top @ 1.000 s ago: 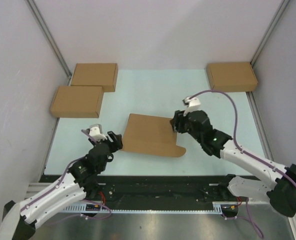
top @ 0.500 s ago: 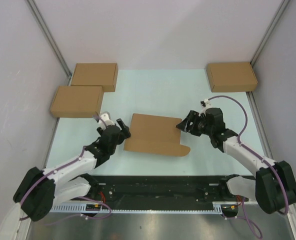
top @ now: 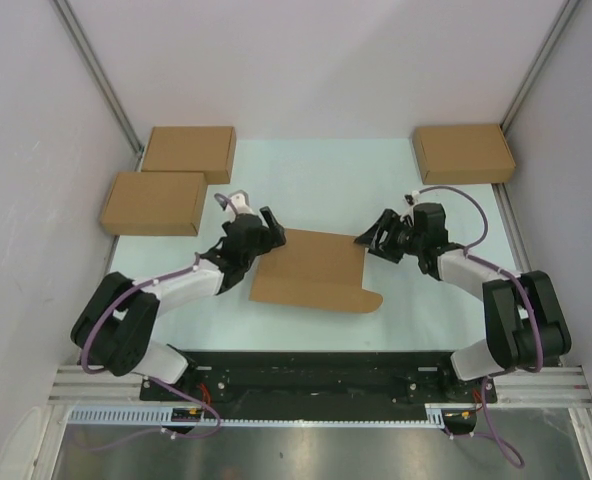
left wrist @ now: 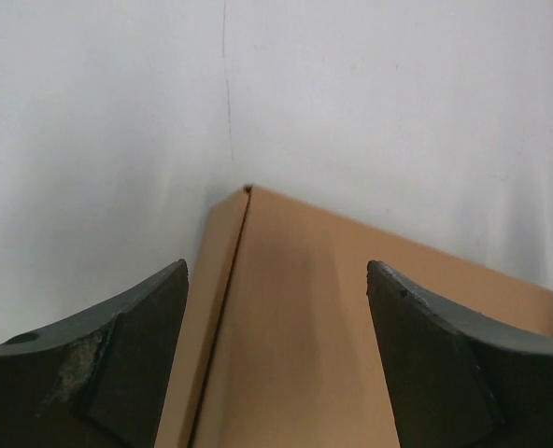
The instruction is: Fold the paper box
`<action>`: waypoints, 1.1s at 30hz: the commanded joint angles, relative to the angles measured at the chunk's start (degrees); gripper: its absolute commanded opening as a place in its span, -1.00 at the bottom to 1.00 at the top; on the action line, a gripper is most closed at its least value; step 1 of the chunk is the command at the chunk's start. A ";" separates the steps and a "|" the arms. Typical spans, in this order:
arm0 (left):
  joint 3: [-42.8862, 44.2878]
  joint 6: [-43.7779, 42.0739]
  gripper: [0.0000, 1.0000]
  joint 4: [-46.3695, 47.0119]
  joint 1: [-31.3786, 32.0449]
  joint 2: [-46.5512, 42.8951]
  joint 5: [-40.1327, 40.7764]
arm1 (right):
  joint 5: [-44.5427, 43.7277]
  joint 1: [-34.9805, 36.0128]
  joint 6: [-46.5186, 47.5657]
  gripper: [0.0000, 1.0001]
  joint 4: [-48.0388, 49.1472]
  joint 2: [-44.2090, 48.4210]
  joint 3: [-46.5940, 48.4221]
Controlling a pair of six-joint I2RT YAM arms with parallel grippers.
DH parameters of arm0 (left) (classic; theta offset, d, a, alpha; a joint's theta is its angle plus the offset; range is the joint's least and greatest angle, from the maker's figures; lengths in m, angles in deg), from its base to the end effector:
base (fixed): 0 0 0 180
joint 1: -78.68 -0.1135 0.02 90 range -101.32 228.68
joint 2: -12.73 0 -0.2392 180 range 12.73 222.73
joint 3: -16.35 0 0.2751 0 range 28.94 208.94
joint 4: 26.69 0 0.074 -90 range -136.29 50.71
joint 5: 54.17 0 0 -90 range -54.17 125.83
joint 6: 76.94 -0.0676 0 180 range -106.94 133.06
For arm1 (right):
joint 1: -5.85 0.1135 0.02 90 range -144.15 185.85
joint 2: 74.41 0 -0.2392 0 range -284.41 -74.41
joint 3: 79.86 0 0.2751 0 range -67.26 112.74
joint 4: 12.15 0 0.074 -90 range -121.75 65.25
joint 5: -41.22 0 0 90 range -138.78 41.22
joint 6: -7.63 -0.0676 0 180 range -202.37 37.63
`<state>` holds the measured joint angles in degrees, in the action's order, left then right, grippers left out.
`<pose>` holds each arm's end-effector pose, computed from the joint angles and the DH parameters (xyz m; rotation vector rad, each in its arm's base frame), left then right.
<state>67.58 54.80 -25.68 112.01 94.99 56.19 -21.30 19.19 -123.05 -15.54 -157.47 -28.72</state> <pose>0.2991 -0.1685 0.1400 -0.3669 2.0553 -0.4345 0.3177 0.1074 0.1281 0.2597 2.2920 1.0360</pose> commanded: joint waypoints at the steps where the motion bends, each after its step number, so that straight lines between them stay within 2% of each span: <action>1: 5.05 -6.47 0.64 0.29 -3.43 -3.04 0.72 | -1.73 -0.95 0.78 0.31 2.04 0.00 5.22; 3: 3.30 -10.42 0.64 -1.64 -4.14 -7.70 4.75 | -5.22 -0.60 2.80 0.32 0.29 2.28 5.92; 5: -0.82 -12.11 0.64 -3.23 -4.23 -16.40 6.88 | -9.00 0.19 5.34 0.31 -3.14 6.84 6.45; 8: -6.80 -11.15 0.63 -7.62 -4.23 -26.43 10.57 | -17.60 5.62 10.07 0.31 -8.94 14.56 8.73; 10: -9.96 -10.62 0.63 -9.56 -4.23 -31.08 10.75 | -22.80 13.70 12.99 0.31 -17.01 17.31 12.41; 13: -12.52 -7.99 0.62 -11.32 -4.32 -32.69 8.83 | -34.13 26.62 19.67 0.28 -24.93 21.36 16.11; 14: -13.05 -7.12 0.61 -9.93 -4.23 -32.34 7.86 | -39.82 29.87 20.99 0.28 -26.60 22.50 16.56; 15: -14.01 -6.93 0.60 -8.78 -4.23 -30.86 6.72 | -41.97 34.94 24.13 0.28 -28.88 23.03 16.82; 17: -13.67 -5.36 0.60 -7.99 -4.32 -28.66 6.36 | -49.67 39.11 24.69 0.28 -31.00 23.65 16.91; 18: -13.32 -5.09 0.61 -7.72 -4.32 -26.21 6.10 | -50.85 39.91 22.95 0.29 -33.62 23.74 16.91; 21: -13.05 0.78 0.61 -10.52 -4.32 -22.77 5.04 | -55.78 37.65 15.75 0.31 -39.60 25.14 15.87; 24: -16.64 11.06 0.60 -13.16 -4.32 -24.76 5.12 | -45.71 26.68 7.57 0.33 -36.40 32.05 8.59; 25: -17.70 13.61 0.56 -15.08 -4.40 -25.82 5.65 | -40.20 20.73 4.85 0.34 -35.07 33.83 6.30; 29: -20.08 18.99 0.47 -22.02 -5.46 -32.32 6.27 | -29.78 10.85 0.53 0.30 -32.94 37.36 0.75; 33: -23.76 23.73 0.34 -24.68 -5.55 -37.77 4.70 | -23.54 6.96 -3.69 0.20 -28.91 36.05 -6.35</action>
<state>46.40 69.51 -45.90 106.98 61.48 61.59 -54.50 28.74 -120.10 -48.87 -120.54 -30.07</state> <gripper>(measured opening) 0.703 0.623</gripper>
